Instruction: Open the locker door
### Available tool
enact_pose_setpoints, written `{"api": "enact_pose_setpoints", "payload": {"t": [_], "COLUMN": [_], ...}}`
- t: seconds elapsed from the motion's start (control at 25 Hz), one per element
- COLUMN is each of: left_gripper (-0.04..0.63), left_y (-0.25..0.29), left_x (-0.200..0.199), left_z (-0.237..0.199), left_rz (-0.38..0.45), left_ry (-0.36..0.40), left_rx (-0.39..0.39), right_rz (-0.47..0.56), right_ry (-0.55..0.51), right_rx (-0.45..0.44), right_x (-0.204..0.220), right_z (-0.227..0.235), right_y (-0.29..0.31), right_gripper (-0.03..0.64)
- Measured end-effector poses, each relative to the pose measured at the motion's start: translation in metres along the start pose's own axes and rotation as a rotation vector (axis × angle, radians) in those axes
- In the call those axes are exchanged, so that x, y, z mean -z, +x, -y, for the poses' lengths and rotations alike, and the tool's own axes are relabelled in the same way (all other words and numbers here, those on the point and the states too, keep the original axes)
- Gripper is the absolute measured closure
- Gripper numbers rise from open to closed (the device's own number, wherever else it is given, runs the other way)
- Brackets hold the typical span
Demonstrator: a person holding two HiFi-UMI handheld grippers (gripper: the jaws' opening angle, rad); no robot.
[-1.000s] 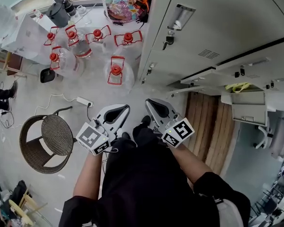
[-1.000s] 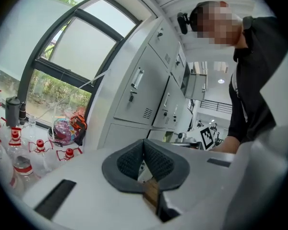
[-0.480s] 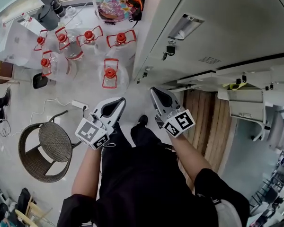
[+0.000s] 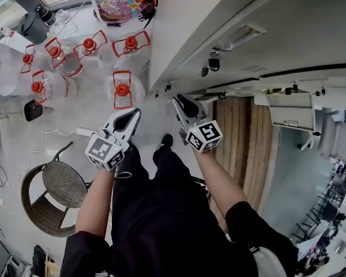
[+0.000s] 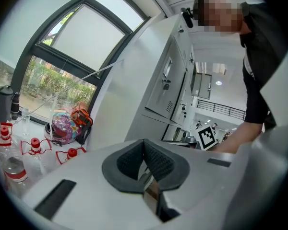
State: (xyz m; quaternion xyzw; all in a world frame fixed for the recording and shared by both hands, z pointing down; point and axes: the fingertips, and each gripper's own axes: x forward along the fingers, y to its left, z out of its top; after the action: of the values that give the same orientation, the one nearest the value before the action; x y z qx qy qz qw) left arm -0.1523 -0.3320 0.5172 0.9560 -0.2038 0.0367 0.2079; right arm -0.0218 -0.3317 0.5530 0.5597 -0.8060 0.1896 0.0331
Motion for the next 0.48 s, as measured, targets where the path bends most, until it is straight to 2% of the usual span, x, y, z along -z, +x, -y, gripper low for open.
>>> {"api": "enact_pose_setpoints", "payload": {"t": [0.2,0.48], "left_gripper": [0.584,0.584], "left_y": [0.003,-0.008], "left_x": [0.010,0.027], "left_z": [-0.019,-0.020], "left_rz": [-0.007,-0.030], "left_ry": [-0.020,-0.058], "left_rx": [0.010,0.032], "right_rz": [-0.034,-0.079], "right_ry": [-0.012,-0.013], "right_rx": [0.027,0.083], "right_x": [0.018,0.046], "right_z": [0.011,0.040], "right_y": [0.024,0.044], "right_gripper": [0.509,0.499]}}
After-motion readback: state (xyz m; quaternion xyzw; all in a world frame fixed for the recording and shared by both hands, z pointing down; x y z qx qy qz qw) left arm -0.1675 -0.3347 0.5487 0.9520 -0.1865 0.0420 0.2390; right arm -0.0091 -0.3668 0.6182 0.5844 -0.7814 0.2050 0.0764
